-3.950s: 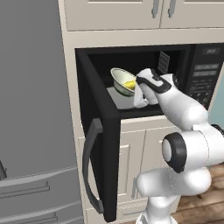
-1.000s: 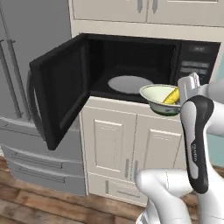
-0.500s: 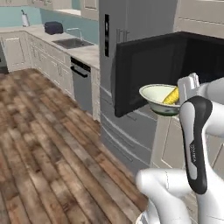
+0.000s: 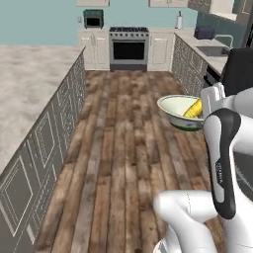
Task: The microwave is finished heating the shrimp and corn. Take the bowl containing the food and place it on the dining counter.
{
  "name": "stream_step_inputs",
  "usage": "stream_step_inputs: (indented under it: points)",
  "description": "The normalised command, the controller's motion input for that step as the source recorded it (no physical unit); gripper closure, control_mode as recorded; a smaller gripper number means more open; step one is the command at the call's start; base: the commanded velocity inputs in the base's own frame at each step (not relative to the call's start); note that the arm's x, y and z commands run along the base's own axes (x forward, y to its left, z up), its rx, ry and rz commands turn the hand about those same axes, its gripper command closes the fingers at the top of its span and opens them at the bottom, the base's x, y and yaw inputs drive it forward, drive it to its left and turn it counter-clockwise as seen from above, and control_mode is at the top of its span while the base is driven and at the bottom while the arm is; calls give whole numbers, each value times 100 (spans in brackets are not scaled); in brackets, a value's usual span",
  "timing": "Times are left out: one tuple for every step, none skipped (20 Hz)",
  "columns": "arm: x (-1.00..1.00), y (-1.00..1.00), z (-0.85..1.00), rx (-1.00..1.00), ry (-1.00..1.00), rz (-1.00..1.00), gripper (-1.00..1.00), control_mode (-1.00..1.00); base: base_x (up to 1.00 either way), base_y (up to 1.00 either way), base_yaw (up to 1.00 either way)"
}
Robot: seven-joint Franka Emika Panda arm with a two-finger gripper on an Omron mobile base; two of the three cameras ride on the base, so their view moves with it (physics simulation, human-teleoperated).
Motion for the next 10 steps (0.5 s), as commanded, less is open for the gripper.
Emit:
stream_step_inputs:
  points:
    - [0, 0, 0, 0, 0, 0, 100, 100, 0, 74, 75]
    - [0, 0, 0, 0, 0, 0, 100, 100, 0, 79, 73]
    - [0, 0, 0, 0, 0, 0, 100, 100, 1, 79, 72]
    - [0, 0, 0, 0, 0, 0, 100, 100, 1, 81, 72]
    - [0, 0, 0, 0, 0, 0, 100, 100, 0, 80, 72]
    - [0, 0, 0, 0, 0, 0, 100, 100, 0, 95, 70]
    - [0, 0, 0, 0, 0, 0, 100, 100, -6, 100, 65]
    - [0, 0, 0, 0, 0, 0, 100, 100, -11, 100, 63]
    - [0, 0, 0, 0, 0, 0, 100, 100, -18, 100, 62]
    - [0, 0, 0, 0, 0, 0, 100, 100, -35, 100, 62]
